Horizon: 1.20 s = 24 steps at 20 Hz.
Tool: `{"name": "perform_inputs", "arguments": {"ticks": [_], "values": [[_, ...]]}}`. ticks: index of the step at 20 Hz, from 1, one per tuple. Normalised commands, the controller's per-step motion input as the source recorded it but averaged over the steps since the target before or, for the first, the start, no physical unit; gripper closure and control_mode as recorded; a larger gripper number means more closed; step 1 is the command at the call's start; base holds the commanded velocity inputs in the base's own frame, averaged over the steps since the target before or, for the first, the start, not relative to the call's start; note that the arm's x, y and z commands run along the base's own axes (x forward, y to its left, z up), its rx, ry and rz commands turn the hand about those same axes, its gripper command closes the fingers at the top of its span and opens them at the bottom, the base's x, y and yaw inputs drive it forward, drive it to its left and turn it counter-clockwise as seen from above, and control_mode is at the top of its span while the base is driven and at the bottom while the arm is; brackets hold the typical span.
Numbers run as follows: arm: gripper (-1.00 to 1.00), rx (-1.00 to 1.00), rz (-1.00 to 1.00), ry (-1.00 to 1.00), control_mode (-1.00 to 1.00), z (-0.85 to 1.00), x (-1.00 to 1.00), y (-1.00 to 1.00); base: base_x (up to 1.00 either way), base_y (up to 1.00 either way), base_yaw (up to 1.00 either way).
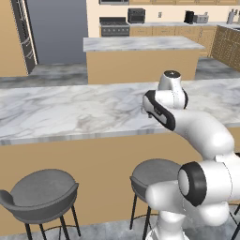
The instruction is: Pick up the metallic utensils from the counter and place them in the open drawer. Make sure not to pick up any wooden utensils.
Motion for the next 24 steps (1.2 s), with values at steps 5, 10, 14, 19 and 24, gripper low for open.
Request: {"name": "perform_inputs", "arguments": {"ticks": [5, 10, 14, 19, 24], "values": [[-1.00, 0.00, 0.00, 0.00, -1.00, -0.05, 0.23, -0.05, 0.00, 0.00, 0.00], [-1.00, 0.00, 0.00, 0.00, -1.00, -0.02, 0.18, -0.06, 0.00, 0.00, 0.00], [-1.00, 0.00, 0.00, 0.00, -1.00, -0.07, 0.16, -0.03, 0.00, 0.00, 0.00], [-1.00, 0.00, 0.00, 0.00, -1.00, -0.23, 0.08, 0.00, 0.00, 0.00, 0.00], [-1.00, 0.00, 0.00, 0.00, -1.00, -0.31, 0.10, 0.00, 0.00, 0.00, 0.00]]}}
